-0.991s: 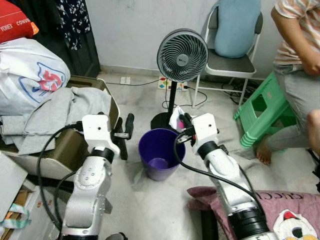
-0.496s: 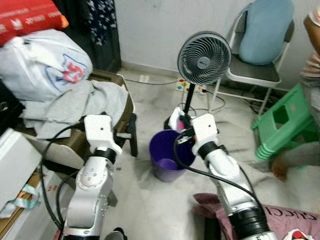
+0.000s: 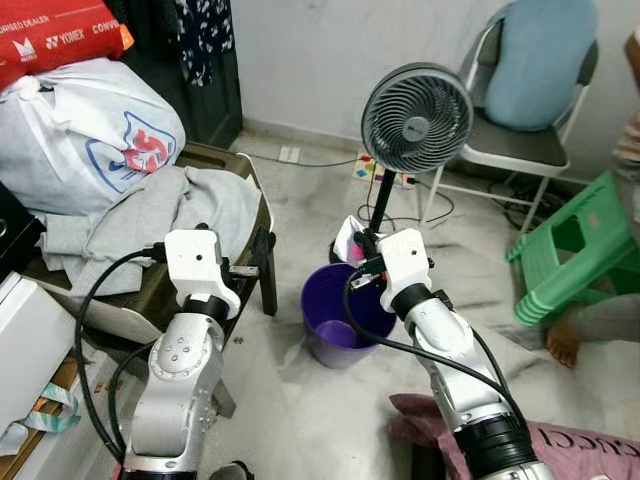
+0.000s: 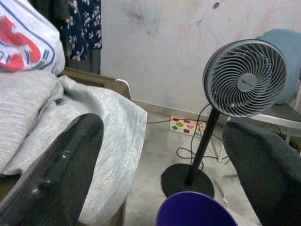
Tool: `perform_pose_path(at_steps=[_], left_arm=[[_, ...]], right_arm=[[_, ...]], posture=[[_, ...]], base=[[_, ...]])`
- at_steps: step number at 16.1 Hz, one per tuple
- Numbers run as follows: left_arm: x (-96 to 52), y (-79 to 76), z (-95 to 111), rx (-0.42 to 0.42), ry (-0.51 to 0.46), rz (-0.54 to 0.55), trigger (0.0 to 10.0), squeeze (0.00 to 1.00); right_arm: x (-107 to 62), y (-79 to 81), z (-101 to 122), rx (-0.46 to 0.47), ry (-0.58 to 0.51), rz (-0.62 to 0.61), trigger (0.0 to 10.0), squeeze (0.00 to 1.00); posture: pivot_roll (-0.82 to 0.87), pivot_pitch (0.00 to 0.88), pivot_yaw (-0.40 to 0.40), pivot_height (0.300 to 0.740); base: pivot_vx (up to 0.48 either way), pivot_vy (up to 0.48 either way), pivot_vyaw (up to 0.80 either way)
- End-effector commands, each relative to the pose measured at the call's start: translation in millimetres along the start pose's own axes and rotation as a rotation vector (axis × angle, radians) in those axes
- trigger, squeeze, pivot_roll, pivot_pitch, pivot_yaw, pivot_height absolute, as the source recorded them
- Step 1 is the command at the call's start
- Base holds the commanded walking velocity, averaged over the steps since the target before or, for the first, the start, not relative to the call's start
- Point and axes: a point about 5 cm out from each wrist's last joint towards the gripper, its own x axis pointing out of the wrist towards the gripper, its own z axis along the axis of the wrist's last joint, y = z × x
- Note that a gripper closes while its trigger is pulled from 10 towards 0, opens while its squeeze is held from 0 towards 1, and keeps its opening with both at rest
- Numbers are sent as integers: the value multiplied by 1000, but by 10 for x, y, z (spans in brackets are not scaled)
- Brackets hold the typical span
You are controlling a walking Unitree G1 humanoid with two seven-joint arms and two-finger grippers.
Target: Clean up the room
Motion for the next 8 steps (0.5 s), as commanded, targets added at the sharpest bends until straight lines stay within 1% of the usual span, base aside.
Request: perform_pose_path(at_steps=[1, 8], left_arm=[[-16, -9, -14, -2, 0, -8, 10000, 0], [-11, -1, -4, -3, -2, -8, 10000, 0]], right_arm=[[-14, -14, 1, 1, -5, -10, 10000, 0], [-10, -16, 6, 1, -6, -20, 10000, 0]], posture=[[-12, 100, -76, 740], [-12, 106, -71, 740]], base=[[292, 300, 0], [293, 308, 0]])
